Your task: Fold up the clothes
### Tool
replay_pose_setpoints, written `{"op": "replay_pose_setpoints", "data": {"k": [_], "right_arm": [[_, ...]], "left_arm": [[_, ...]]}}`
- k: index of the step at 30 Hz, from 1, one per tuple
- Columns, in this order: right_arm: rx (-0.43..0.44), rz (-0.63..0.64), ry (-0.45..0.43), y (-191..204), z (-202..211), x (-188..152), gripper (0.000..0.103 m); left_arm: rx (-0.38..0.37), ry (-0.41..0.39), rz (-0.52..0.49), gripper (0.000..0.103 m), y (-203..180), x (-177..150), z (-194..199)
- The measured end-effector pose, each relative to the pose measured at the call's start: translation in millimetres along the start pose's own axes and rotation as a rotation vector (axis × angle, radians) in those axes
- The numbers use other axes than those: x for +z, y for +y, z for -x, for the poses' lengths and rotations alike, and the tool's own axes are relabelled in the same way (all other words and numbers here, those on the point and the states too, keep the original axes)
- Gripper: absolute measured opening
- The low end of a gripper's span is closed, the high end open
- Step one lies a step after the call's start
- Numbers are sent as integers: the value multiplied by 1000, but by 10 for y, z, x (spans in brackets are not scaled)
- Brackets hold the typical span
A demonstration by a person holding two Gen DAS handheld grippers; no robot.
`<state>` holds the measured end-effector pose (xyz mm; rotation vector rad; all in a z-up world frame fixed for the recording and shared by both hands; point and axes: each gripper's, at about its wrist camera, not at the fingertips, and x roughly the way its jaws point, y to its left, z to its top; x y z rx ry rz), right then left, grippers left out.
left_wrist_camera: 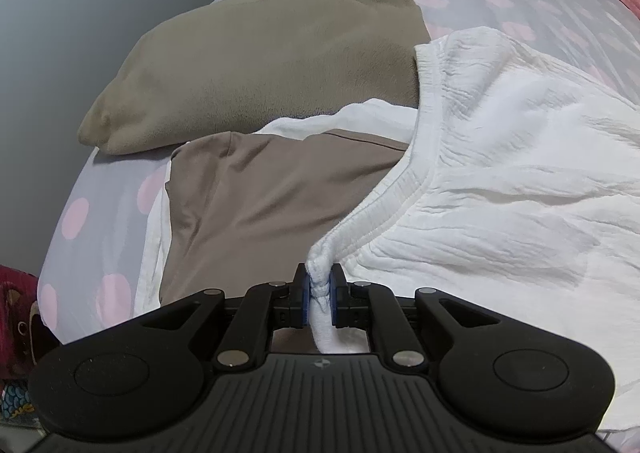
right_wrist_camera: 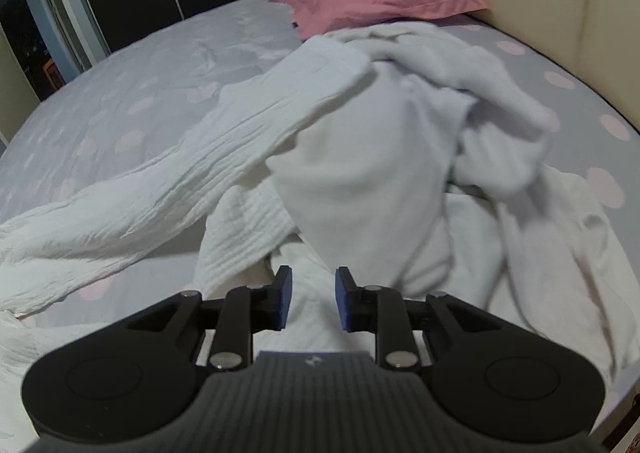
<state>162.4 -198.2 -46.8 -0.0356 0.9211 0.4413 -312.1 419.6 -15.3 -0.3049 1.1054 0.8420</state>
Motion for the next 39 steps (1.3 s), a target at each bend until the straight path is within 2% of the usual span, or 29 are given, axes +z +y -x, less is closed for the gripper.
{"op": "replay_pose_setpoints", "data": {"k": [2,6,8,9,11,17,21,24,26,28,29,33,36,39], "right_arm": [[-22,-11,25,71,-141,37,39],[-102,26,76,186,-395,31,39],[-138,54,93,240,-446,35,21],[-148,55,92,247,-430,37,6],[-153,43,85,242,-367,39,4],[-221,-51,-18,65,18,20,3],[-320,-118,-120,-150,166,117,3],[-347,-165,-131,-297,115,200,3],[-311,-186,-98,-367,40,219,5],[-290,-196,-79,-386,-8,203,11],[-282,-200,-79,-395,-3,198,12],[-269,-241,-84,-494,140,113,28],[-278,-297,-18,-653,198,-46,30],[-253,-355,101,-788,176,-294,32]], "left_arm": [[-2,4,3,8,-3,11,-22],[-5,6,-2,8,-22,16,-61],[-8,9,-3,8,-20,12,-83],[-9,11,-3,8,-15,8,-93],[-15,12,-1,8,10,-2,-102],[-29,8,0,8,49,-33,-107],[-31,11,-3,8,50,-27,-119],[-29,10,-1,8,47,-31,-120],[-29,11,1,8,46,-34,-121],[-29,12,2,8,47,-32,-125],[-29,13,2,8,47,-32,-127],[-28,17,3,8,42,-24,-137],[-22,21,-1,8,11,-4,-149],[-15,29,-3,8,-20,12,-172]]}}
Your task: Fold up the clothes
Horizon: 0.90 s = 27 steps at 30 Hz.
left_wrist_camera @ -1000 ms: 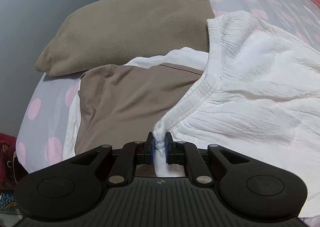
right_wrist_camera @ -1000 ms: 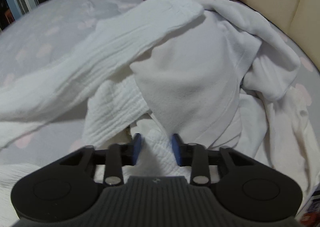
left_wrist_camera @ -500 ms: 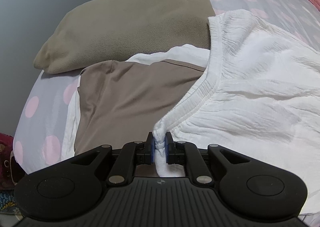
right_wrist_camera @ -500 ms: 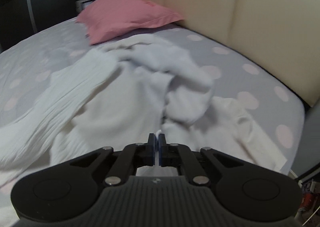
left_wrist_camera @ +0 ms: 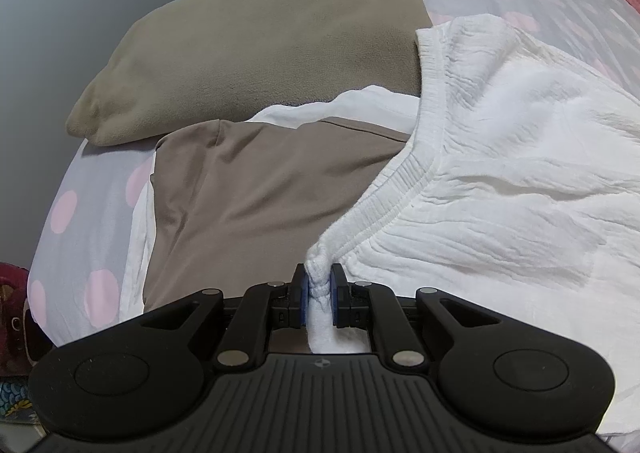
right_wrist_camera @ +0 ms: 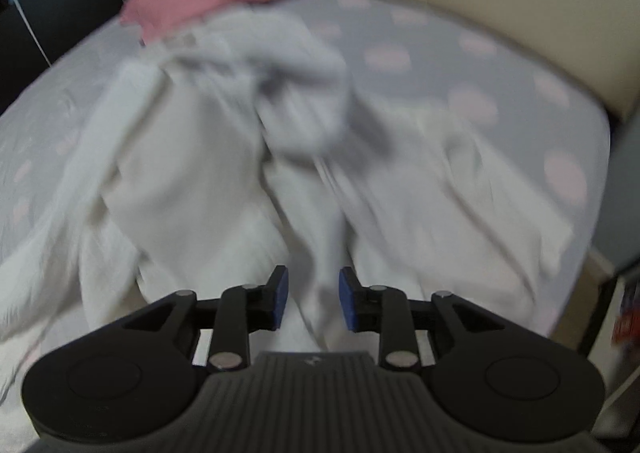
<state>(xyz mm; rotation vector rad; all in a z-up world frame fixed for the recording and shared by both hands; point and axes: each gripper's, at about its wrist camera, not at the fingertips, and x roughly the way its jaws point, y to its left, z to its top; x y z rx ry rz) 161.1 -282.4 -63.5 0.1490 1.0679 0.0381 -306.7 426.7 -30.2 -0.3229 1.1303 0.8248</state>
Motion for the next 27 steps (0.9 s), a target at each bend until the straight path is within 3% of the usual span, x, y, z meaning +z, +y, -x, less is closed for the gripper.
{"op": "replay_pose_setpoints", "data": {"k": [5,7,12,15,17,18,19,24,27], "right_arm": [[-15,-15,185,-200,-92,-406,33],[-37,4,196,-235,-53,-532,42],[-4,-90,215,-454,2,-641,44],[58,-125,264,-503,-89,-694,44],[53,-101,277,-484,-126,-724,41],[36,-76,275,-463,-121,-733,28],[17,-49,272,-439,-108,-740,4],[39,-37,207,-418,146,-715,3],[-15,-22,187,-462,297,-728,2]], "left_arm": [[7,8,1,8,-38,18,-21],[7,7,1,8,-50,33,-16],[8,3,-8,8,-99,46,-3],[6,3,-1,9,-94,44,-1],[2,2,6,9,-85,38,5],[0,1,9,9,-80,33,12],[-3,-1,10,9,-76,27,16],[-7,-1,17,9,-50,14,19],[-4,0,29,9,-12,1,28]]}}
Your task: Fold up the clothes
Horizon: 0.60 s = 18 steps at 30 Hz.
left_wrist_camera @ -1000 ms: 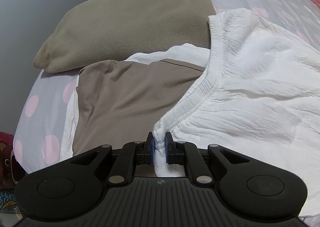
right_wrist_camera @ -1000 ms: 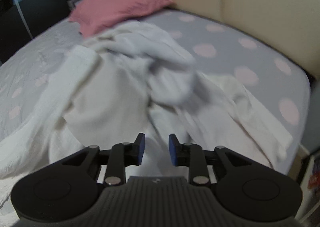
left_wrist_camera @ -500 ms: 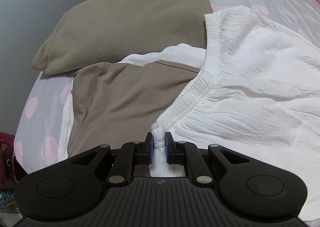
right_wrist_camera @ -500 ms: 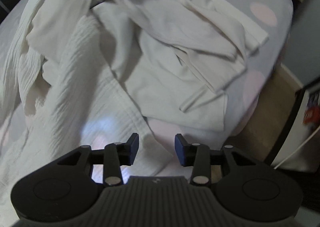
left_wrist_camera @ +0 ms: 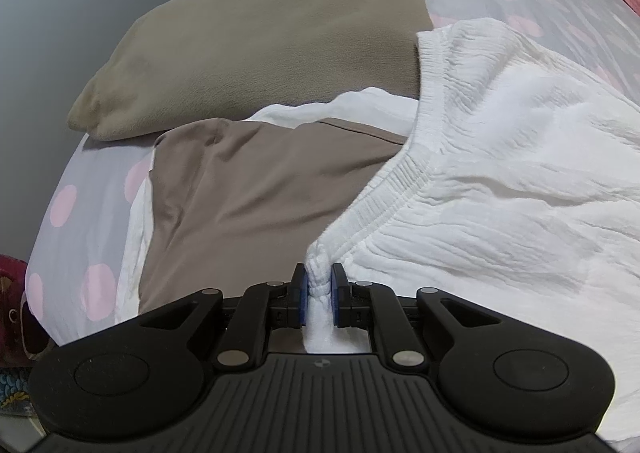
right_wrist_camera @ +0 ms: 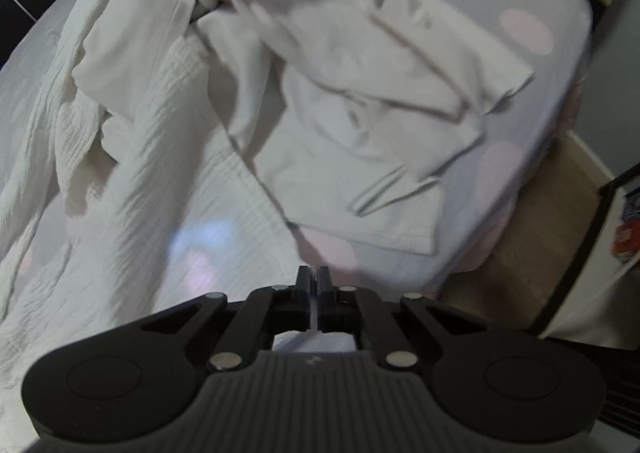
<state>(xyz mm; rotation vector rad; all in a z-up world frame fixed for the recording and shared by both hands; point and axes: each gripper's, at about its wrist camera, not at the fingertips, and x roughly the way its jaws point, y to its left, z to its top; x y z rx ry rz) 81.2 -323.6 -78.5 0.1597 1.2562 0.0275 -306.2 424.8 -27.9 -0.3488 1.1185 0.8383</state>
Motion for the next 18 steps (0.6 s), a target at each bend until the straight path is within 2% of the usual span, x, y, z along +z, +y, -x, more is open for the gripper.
{"op": "replay_pose_setpoints", "data": {"k": [5,9,14,17,18], "right_arm": [[-100,21,40,-205,36,-50,2],[-129,55,69,-241,-41,-79,2],[-119,45,57,-227,-75,-20,3],[-134,26,35,-238,-28,2,9],[-141,15,23,-253,-2,13,15]], "left_arm": [[-2,11,-1,8,40,-17,14],[18,21,-29,8,32,-48,21],[-3,14,-4,11,94,-77,49],[-21,6,26,17,143,-86,82],[-31,2,37,20,162,-89,101]]}}
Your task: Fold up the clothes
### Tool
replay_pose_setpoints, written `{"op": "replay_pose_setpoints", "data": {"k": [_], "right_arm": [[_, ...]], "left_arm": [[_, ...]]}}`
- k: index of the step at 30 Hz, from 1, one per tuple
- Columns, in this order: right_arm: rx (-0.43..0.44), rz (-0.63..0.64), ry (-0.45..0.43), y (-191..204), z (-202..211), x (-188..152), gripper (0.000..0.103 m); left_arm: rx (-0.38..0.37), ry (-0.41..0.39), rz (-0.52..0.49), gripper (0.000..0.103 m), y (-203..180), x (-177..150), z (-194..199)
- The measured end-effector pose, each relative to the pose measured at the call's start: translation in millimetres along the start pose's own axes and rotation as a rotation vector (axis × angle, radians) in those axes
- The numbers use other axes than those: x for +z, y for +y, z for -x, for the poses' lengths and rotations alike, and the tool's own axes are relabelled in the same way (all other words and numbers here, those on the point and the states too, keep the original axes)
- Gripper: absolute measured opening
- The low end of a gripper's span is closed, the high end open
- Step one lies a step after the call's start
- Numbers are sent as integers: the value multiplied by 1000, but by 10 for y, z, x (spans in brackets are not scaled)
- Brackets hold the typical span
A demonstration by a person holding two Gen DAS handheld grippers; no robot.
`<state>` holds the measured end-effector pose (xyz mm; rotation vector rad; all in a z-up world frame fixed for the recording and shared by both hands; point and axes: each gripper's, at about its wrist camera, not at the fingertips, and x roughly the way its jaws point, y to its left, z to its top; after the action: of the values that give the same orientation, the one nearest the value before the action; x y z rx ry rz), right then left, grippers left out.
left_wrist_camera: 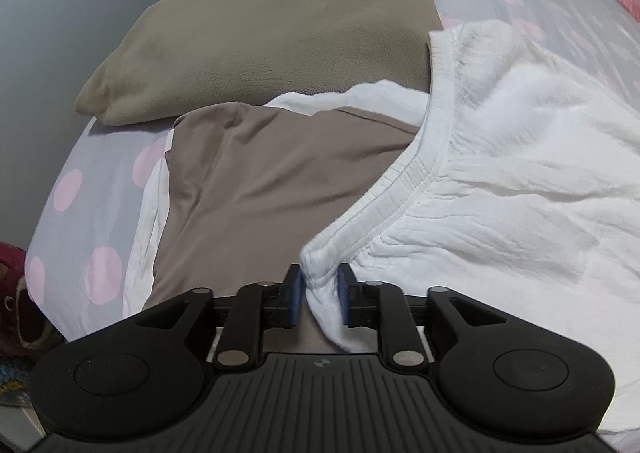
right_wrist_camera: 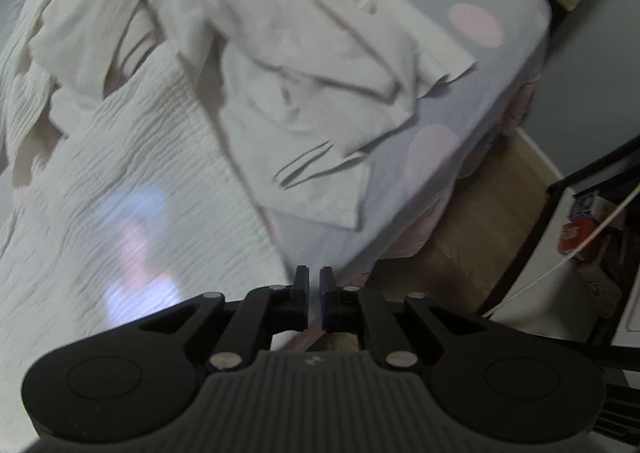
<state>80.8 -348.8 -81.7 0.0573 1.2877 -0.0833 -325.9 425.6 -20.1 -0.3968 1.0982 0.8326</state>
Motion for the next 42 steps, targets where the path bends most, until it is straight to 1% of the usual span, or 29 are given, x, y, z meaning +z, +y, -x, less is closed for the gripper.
{"op": "replay_pose_setpoints", "data": {"k": [1,2,5,7,9,13,18,23,27,30,33,37,42], "right_arm": [[-2,-13,-16,-21,33,15,28],[-2,-25,-34,-41,71,30,31],[17,-36,-95,-48,185,84,32],[42,-27,-115,-4,222,111,33],[54,4,-133,86,253,133,34],[80,69,-168,267,298,177,40],[87,135,-162,406,276,162,41],[97,234,-190,627,294,180,43],[117,286,-221,848,368,276,43],[134,316,-266,1013,487,400,45],[160,346,-311,1172,627,540,48],[198,411,-352,1408,744,716,49],[225,559,-359,1774,695,900,49]], "left_arm": [[-8,-10,12,23,25,3,27],[-18,-24,21,25,39,9,61],[-52,-71,42,32,65,34,165],[-65,-113,40,41,30,59,237],[-75,-134,11,41,-49,92,276],[-95,-155,-51,42,-218,137,336],[-76,-180,-163,43,-421,97,398],[-69,-204,-273,44,-659,100,447],[-59,-230,-333,44,-867,261,458],[-53,-257,-377,44,-1017,415,465],[-66,-289,-398,44,-1151,624,466],[-28,-324,-490,44,-1384,893,371],[-17,-296,-585,44,-1632,1195,124]]}}
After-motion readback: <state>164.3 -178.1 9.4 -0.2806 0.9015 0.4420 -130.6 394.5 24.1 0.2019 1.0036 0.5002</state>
